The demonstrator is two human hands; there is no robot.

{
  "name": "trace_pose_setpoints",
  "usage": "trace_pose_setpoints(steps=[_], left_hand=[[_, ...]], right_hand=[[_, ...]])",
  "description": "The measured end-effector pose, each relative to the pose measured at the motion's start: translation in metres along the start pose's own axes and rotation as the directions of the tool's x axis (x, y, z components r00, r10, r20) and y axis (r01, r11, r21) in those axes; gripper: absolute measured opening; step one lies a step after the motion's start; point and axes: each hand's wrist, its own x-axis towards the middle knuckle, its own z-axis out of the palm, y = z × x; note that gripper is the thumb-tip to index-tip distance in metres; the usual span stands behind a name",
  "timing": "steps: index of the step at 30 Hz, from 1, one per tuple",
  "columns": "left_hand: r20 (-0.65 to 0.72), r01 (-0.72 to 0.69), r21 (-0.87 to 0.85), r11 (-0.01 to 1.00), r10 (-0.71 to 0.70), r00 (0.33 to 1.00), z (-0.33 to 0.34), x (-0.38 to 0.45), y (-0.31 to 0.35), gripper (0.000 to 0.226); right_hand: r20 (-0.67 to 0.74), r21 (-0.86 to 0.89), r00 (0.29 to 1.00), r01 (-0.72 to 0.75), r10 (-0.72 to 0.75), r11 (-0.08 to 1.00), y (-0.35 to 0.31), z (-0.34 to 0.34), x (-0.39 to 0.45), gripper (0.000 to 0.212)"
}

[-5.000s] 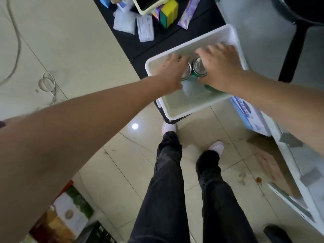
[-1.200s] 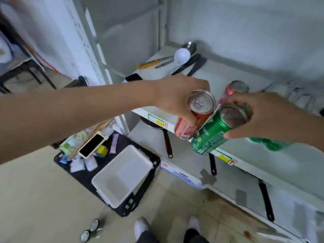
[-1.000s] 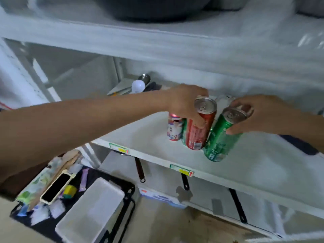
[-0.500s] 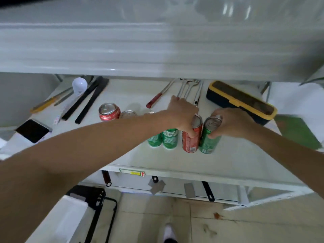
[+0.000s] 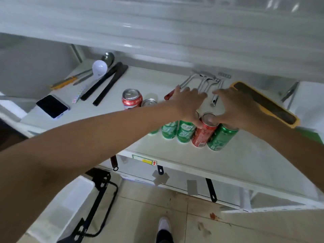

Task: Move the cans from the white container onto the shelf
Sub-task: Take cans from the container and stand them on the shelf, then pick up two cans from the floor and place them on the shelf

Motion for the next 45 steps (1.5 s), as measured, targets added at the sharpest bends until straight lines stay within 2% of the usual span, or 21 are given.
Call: trace_pose_setpoints(steps=[3,5,6,8,9,10,13,15,17,20,23,27,30,34,37,40,42,45], left_hand=[[-0.137,0.133,-0.033,0.991,-0.137,0.981,-0.017,-0.081,-0.067,0.095],[-0.14,0.317,-0.086,0.944,-0.327,0.935,-0.01,-0.165,-0.125,0.094],[-0.112,0.427,-0.124,0.896,-0.44,0.891,-0.001,-0.212,-0.149,0.094],[-0.05,0.642,-0.214,0.736,-0.664,0.746,0.036,-0.329,-0.192,0.092],[-0.029,0.69,-0.244,0.681,-0.717,0.697,0.05,-0.359,-0.199,0.091],[0.006,0.757,-0.258,0.6,-0.783,0.622,0.07,-0.407,-0.205,0.09],[0.147,0.883,-0.346,0.316,-0.912,0.384,0.14,-0.552,-0.209,0.085],[0.265,0.919,-0.376,0.121,-0.936,0.232,0.191,-0.634,-0.201,0.084],[0.394,0.927,-0.372,-0.048,-0.912,0.111,0.248,-0.693,-0.192,0.089],[0.539,0.93,-0.314,-0.191,-0.842,0.009,0.352,-0.735,-0.19,0.089],[0.617,0.944,-0.253,-0.213,-0.787,-0.012,0.479,-0.735,-0.2,0.086],[0.681,0.92,-0.282,-0.271,-0.733,-0.007,0.668,-0.708,-0.214,0.082],[0.689,0.897,-0.318,-0.308,-0.725,-0.004,0.792,-0.681,-0.226,0.083],[0.697,0.862,-0.363,-0.353,-0.717,0.0,0.913,-0.648,-0.244,0.087],[0.663,0.81,-0.425,-0.404,-0.748,-0.025,0.96,-0.637,-0.252,0.08],[0.601,0.81,-0.45,-0.375,-0.798,-0.036,0.965,-0.637,-0.253,0.068],[0.59,0.824,-0.459,-0.331,-0.807,0.005,0.941,-0.644,-0.253,0.07],[0.553,0.852,-0.454,-0.261,-0.832,0.04,0.866,-0.659,-0.254,0.07]], right_hand=[[-0.072,0.036,0.985,0.16,-0.157,0.986,-0.078,-0.023,0.003,0.073],[-0.056,0.075,0.95,0.31,-0.306,0.948,-0.154,-0.022,-0.001,0.07],[-0.021,0.083,0.921,0.388,-0.388,0.918,-0.196,-0.017,-0.006,0.07],[0.083,0.067,0.82,0.562,-0.566,0.825,-0.305,0.009,-0.026,0.071],[0.115,0.07,0.792,0.596,-0.6,0.8,-0.333,0.018,-0.034,0.071],[0.158,0.084,0.733,0.657,-0.661,0.749,-0.379,0.035,-0.047,0.071],[0.283,0.209,0.519,0.788,-0.807,0.58,-0.514,0.101,-0.113,0.067],[0.364,0.309,0.407,0.796,-0.838,0.521,-0.584,0.154,-0.162,0.061],[0.451,0.337,0.339,0.792,-0.826,0.51,-0.636,0.216,-0.204,0.061],[0.569,0.322,0.28,0.789,-0.773,0.523,-0.685,0.323,-0.247,0.062],[0.642,0.273,0.239,0.816,-0.728,0.509,-0.704,0.455,-0.26,0.062],[0.738,0.127,0.273,0.842,-0.618,0.525,-0.697,0.648,-0.244,0.065],[0.729,0.058,0.316,0.855,-0.607,0.515,-0.693,0.769,-0.231,0.074],[0.682,0.082,0.298,0.876,-0.667,0.475,-0.701,0.887,-0.221,0.085],[0.646,0.106,0.298,0.877,-0.703,0.469,-0.703,0.939,-0.223,0.077],[0.587,0.125,0.307,0.88,-0.749,0.458,-0.702,0.948,-0.226,0.062],[0.569,0.133,0.307,0.881,-0.763,0.453,-0.702,0.928,-0.228,0.06],[0.537,0.17,0.3,0.877,-0.789,0.449,-0.702,0.861,-0.23,0.062]])
